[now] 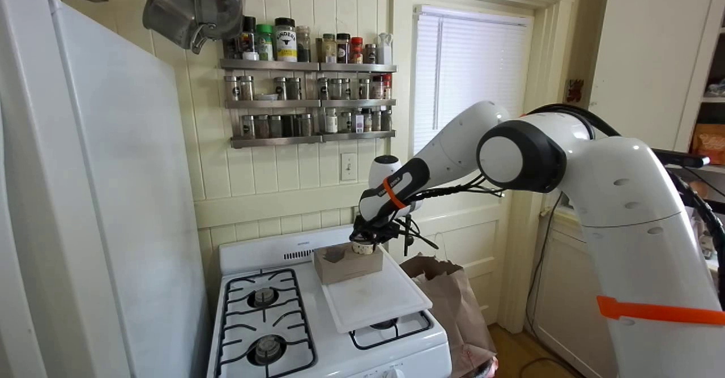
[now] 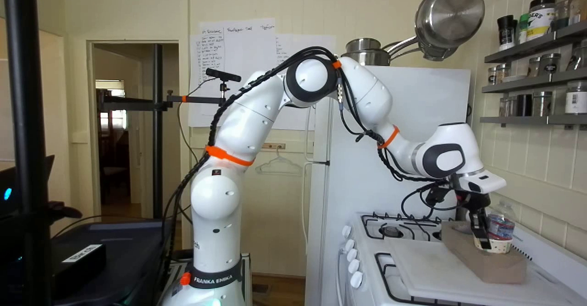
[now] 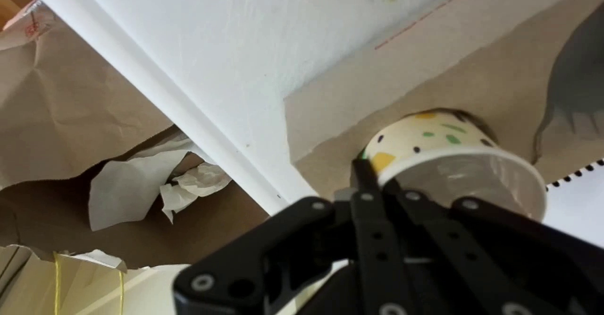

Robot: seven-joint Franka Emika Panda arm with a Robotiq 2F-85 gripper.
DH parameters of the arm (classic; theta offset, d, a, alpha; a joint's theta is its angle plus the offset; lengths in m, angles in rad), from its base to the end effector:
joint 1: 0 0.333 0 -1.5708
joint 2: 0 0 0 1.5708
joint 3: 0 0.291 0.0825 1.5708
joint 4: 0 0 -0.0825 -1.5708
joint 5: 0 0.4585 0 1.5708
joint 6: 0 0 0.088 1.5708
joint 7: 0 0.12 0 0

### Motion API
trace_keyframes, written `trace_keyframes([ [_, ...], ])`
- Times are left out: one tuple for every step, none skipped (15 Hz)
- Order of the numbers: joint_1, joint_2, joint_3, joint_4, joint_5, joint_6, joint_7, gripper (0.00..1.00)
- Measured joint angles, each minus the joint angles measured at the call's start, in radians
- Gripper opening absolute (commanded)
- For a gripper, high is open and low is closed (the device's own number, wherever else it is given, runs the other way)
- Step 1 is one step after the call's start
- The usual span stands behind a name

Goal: Move the coffee cup and bottle to the left side of the brown box.

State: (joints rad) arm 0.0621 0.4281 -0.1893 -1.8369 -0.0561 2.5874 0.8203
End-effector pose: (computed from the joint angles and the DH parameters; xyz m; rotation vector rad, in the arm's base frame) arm 0.7180 -0.0853 0.2527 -2.7975 1.3084 -0.5408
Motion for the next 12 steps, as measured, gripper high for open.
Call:
trace_keyframes([
  [-0.005, 0.0, 0.003, 0.003, 0.0, -0.008, -0.033, 0.01],
  [-0.008, 0.0, 0.003, 0.005, 0.0, -0.013, -0.06, 0.01],
  [-0.01, 0.0, 0.003, 0.006, 0.0, -0.017, -0.081, 0.01],
  [-0.01, 0.0, 0.0, 0.006, 0.0, -0.017, -0.095, 0.01],
  [-0.012, 0.0, -0.003, 0.006, 0.0, -0.017, -0.103, 0.01],
  [-0.014, 0.0, -0.005, 0.006, 0.0, -0.017, -0.11, 0.01],
  [-0.016, 0.0, -0.006, 0.006, 0.0, -0.017, -0.116, 0.01],
  [-0.018, 0.0, -0.007, 0.007, 0.0, -0.017, -0.121, 0.01],
  [-0.018, 0.0, -0.009, 0.007, -0.001, -0.017, -0.126, 0.01],
  [-0.018, -0.001, -0.01, 0.007, -0.003, -0.016, -0.131, 0.01],
  [-0.018, -0.001, -0.01, 0.007, -0.005, -0.016, -0.135, 0.01],
  [-0.017, -0.002, -0.01, 0.007, -0.008, -0.015, -0.137, 0.01],
])
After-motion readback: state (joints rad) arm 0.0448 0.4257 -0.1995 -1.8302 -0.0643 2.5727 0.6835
